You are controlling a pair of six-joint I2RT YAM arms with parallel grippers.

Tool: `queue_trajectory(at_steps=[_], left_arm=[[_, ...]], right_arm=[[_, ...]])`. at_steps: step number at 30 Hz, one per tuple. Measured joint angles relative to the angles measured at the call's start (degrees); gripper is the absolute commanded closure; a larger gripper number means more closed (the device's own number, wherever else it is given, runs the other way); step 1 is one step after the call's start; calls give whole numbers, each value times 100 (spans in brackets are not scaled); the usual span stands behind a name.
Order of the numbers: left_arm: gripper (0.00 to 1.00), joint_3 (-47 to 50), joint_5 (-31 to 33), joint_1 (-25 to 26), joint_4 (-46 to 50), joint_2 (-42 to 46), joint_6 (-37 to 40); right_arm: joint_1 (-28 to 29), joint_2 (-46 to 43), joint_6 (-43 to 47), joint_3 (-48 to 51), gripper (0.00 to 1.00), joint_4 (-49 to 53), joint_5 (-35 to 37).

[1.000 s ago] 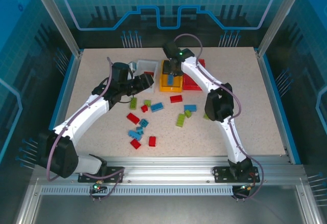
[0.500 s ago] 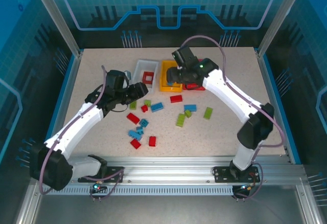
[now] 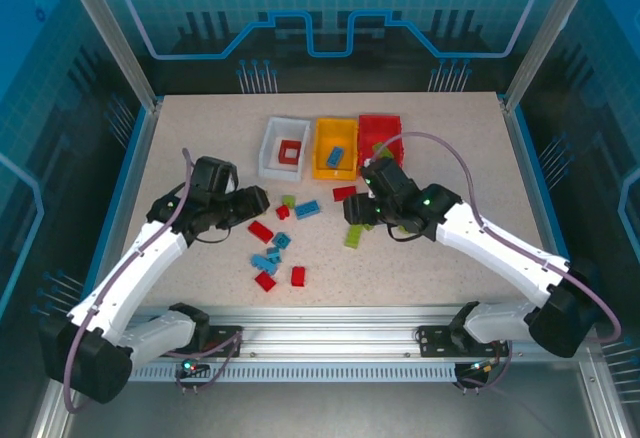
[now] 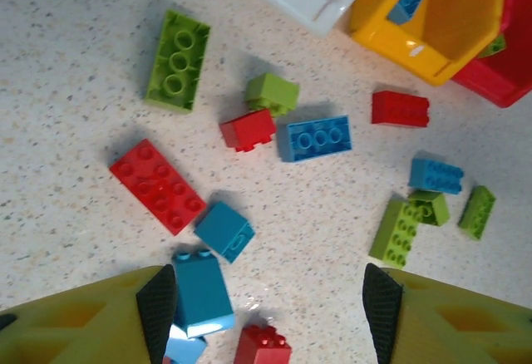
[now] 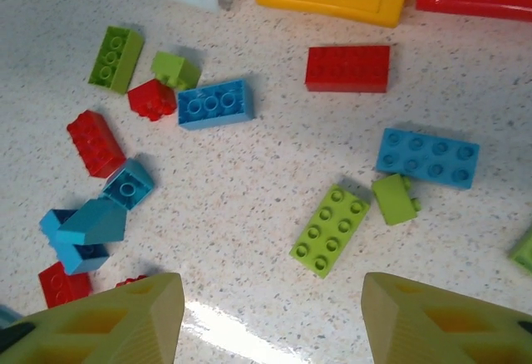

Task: Sort the legos into containers by color

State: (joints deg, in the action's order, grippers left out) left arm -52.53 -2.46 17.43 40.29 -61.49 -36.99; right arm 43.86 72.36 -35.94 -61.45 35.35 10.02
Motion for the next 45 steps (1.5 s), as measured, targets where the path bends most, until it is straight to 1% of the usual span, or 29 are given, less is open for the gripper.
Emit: queue_trajectory(at_steps=[2,7,11,14,17,24,27,30,34,37,41,43,45], left_arm=[[33,94,20,-4,-9,-72,2],[26,326,133,-48,-4,-264,7],[25,378,184,-262,-57,-367,109],[23,396,184,-452,-87,-494,157],[22,428,184,-529,-166,-566,247],[20,518,179,-649,-254,-813,448],[20,459,157,-713,-352,-1178,612],[21,162,122,-715,-452,-1749,835],[22,-446,66,-715,-660,-2605,1163],[23,-772,9,-715,-802,-3047,1272],[24,-883,-31,-715,-955,-3283,1294],[25,-883,-37,-715,-975,-3300,1266],[25,-883,-37,-715,-981,-3276,1182]], right_arm=[[140,-48,-11,50,39,-35,-20],[763,-55,-28,50,38,-125,-17],[1056,-35,-13,52,35,-203,4],[1134,-31,24,111,32,-271,66],[1134,-83,48,291,30,-380,205],[1104,-586,31,800,25,-623,656],[1008,-951,20,1113,23,-844,763],[839,-1351,13,1440,21,-1023,798],[391,-1790,-116,1687,19,-1123,802],[55,-2164,-264,1851,18,-1156,804],[-389,-2404,-498,1878,19,-1152,800],[-612,-2367,-621,1878,19,-1141,798],[-717,-2262,-710,1878,20,-1139,796]])
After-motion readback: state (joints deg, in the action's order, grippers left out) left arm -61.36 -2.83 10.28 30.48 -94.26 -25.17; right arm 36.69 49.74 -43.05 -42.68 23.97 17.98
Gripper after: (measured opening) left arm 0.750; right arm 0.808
